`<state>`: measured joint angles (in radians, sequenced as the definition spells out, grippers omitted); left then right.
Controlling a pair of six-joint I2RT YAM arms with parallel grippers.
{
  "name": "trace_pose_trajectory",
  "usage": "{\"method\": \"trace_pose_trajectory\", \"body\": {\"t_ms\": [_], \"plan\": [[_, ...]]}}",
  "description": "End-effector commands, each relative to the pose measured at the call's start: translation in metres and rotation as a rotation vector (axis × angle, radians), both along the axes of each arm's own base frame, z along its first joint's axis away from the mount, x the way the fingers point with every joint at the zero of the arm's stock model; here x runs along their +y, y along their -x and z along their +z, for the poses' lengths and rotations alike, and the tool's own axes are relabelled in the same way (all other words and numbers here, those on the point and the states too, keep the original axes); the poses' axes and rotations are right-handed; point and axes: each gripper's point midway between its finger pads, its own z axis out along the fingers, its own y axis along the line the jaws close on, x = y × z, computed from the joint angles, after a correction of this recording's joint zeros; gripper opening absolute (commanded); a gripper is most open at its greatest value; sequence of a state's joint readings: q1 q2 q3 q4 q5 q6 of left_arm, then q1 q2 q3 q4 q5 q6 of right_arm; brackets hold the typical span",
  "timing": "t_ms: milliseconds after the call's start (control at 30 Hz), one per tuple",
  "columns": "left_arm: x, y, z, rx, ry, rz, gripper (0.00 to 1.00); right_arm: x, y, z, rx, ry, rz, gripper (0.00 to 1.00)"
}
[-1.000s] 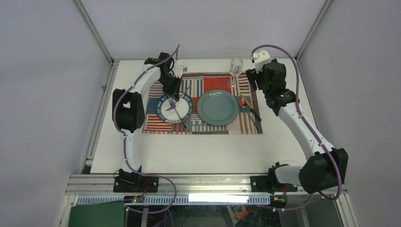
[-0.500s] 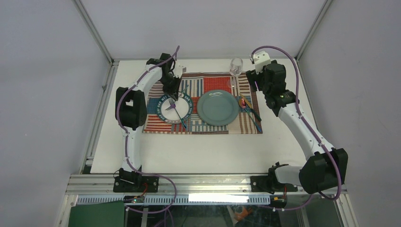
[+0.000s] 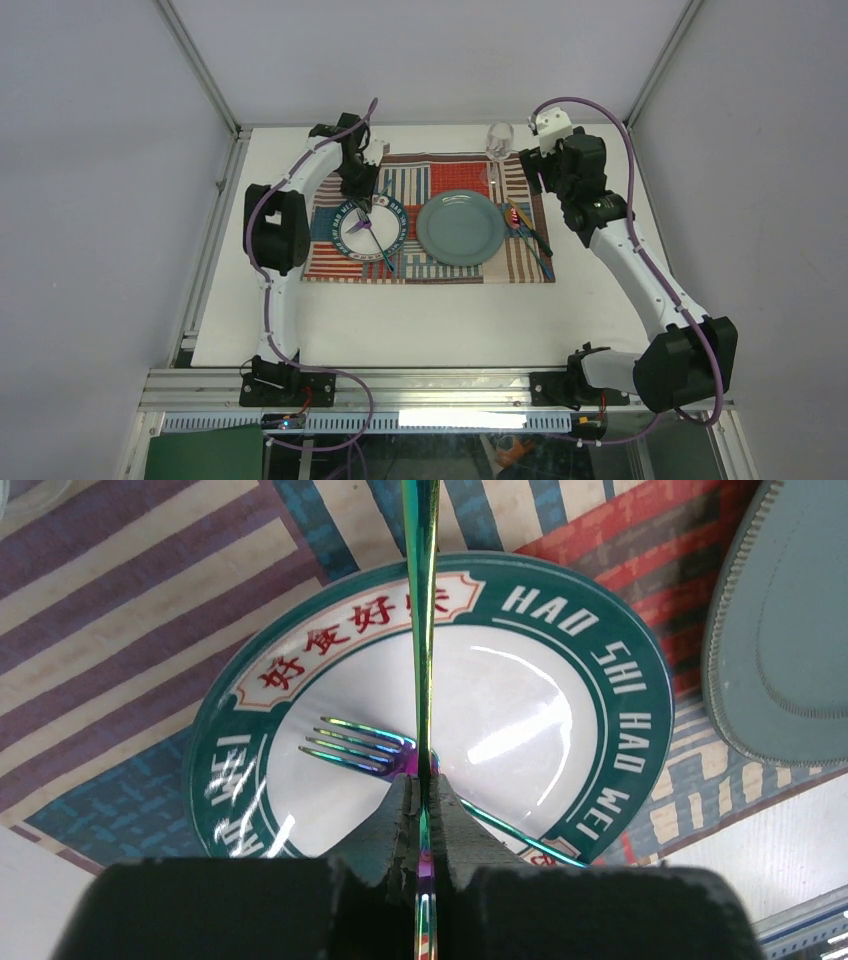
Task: Set the dinner table for one person
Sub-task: Place the fork on the napkin.
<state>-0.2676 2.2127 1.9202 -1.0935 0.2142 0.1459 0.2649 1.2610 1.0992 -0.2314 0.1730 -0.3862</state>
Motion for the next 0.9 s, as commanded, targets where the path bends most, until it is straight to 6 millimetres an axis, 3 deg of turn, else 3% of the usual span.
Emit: {"method": "trace_pose_trajectory", "body": {"t_ms": [0, 333, 500, 667, 867], "plan": [[-0.008, -0.013, 0.003, -0.015, 0.022, 0.038, 0.00, 0.001, 0.003, 0.031, -0.088, -0.048, 0.006, 0.77], [-0.010, -0.018, -0.012, -0.004, 0.011, 0.037, 0.00, 0.007, 0.005, 0.028, -0.072, -0.065, 0.034, 0.77], [-0.012, -0.022, -0.003, -0.034, 0.015, 0.033, 0.00, 0.007, 0.008, 0.027, -0.073, -0.066, 0.044, 0.81], [-0.008, -0.026, 0.018, -0.091, 0.006, 0.025, 0.16, 0.011, 0.013, 0.025, -0.060, -0.060, 0.080, 0.86], [-0.006, -0.020, 0.083, -0.229, 0.037, -0.011, 0.31, 0.026, 0.021, 0.021, -0.014, -0.061, 0.178, 0.92]]}}
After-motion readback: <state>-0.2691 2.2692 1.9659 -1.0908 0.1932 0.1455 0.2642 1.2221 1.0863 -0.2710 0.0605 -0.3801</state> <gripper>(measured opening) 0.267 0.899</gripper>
